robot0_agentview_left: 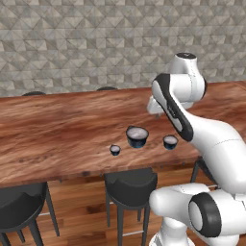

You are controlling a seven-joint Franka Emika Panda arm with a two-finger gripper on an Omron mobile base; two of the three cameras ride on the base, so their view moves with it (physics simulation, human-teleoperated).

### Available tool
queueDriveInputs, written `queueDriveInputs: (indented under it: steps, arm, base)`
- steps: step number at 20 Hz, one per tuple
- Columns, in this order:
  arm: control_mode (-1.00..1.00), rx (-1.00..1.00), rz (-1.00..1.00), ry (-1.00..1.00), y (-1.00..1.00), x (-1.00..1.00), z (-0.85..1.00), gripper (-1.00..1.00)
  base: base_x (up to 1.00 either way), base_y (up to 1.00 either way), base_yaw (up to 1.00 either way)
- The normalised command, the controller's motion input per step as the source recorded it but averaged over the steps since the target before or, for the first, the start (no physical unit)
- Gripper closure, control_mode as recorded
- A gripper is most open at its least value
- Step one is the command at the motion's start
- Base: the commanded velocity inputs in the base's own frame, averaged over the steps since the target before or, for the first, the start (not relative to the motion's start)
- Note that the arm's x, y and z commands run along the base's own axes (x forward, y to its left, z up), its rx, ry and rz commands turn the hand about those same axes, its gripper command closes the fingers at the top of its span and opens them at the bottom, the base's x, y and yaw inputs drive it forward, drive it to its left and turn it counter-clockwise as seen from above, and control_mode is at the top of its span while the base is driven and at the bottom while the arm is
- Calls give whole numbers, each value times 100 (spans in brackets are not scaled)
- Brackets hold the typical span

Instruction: Stack the yogurt containers by placing the smaller containers on top of the larger containers.

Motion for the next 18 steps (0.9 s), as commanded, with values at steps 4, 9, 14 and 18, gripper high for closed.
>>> queueDriveInputs:
  steps: [4,9,14,18]
  arm:
    - [-100,-15,4,0,-26,0,0,-100]
    - [-100,-11,3,0,-23,0,0,-100]
    - [-100,-5,3,-1,-26,0,-11,-100]
    - [-100,0,3,-2,-15,1,-17,-100]
  base:
    - [0,0,0]
    - [0,0,0]
    - [0,0,0]
    - [0,0,0]
